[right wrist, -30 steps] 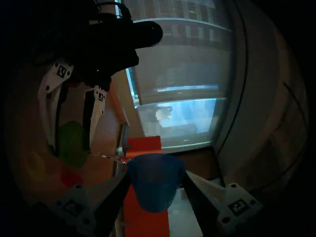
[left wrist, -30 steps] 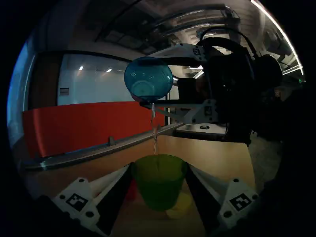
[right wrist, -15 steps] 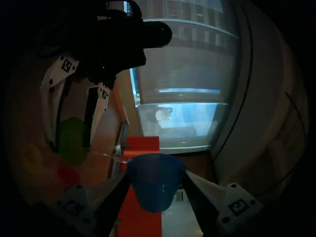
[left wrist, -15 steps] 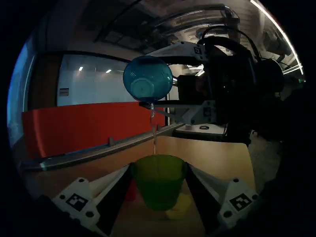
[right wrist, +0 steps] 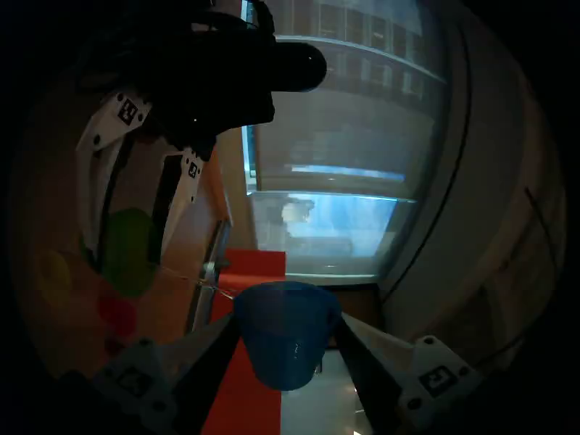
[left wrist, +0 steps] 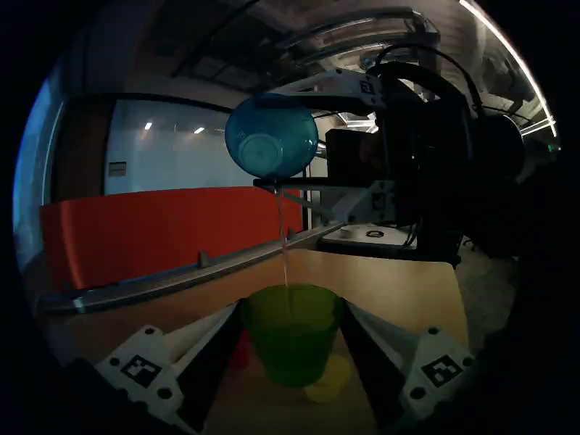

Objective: Pour water

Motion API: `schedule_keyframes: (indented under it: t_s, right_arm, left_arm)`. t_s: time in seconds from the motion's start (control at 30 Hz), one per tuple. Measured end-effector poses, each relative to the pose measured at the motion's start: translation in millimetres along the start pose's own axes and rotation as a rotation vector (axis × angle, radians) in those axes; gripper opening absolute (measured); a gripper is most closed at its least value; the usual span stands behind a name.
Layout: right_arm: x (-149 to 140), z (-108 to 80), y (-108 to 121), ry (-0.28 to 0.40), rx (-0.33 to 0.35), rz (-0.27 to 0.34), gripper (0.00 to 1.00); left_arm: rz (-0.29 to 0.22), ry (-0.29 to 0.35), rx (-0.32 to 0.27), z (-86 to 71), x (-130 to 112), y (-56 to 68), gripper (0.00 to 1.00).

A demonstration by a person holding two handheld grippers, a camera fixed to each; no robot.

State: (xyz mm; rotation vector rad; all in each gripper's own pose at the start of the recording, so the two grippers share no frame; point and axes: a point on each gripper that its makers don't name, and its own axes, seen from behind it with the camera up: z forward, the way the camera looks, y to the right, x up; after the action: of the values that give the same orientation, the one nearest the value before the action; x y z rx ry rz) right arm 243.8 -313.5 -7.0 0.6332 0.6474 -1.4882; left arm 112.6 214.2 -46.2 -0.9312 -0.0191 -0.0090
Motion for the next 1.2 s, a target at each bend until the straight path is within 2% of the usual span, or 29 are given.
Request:
schedule_keyframes:
  t_s: [0.4,0.8,0.9,1.0,1.1,1.2]
  right_arm:
    - [-1.0,-0.4,-1.1,0.0,-0.002,-0.064,0.9]
    - [0.3,-1.1,-1.0,0.005,-0.002,-0.084,0.9]
    - [0.4,-1.1,-1.2,0.006,-0.001,-0.071,0.9]
    - [0.3,-1.2,-2.4,0.007,0.001,-0.03,0.9]
    - [-1.0,-1.7,-2.9,0.01,-0.002,0.044,0.9]
    - [-4.8,-2.9,-4.2,0.007,-0.003,0.147,0.9]
  left_arm:
    - [-0.005,0.002,0.001,0.7,-0.4,-1.2,0.89]
    - [-0.006,0.003,0.002,1.0,0.4,-1.0,0.89]
    - [-0.007,0.005,0.002,1.3,0.8,-1.1,0.89]
    - [-0.007,0.004,0.003,1.5,0.9,-1.6,0.89]
    - [-0.005,0.003,0.005,1.5,1.1,-2.5,0.89]
    - [-0.004,0.001,0.008,1.4,1.3,-3.7,0.89]
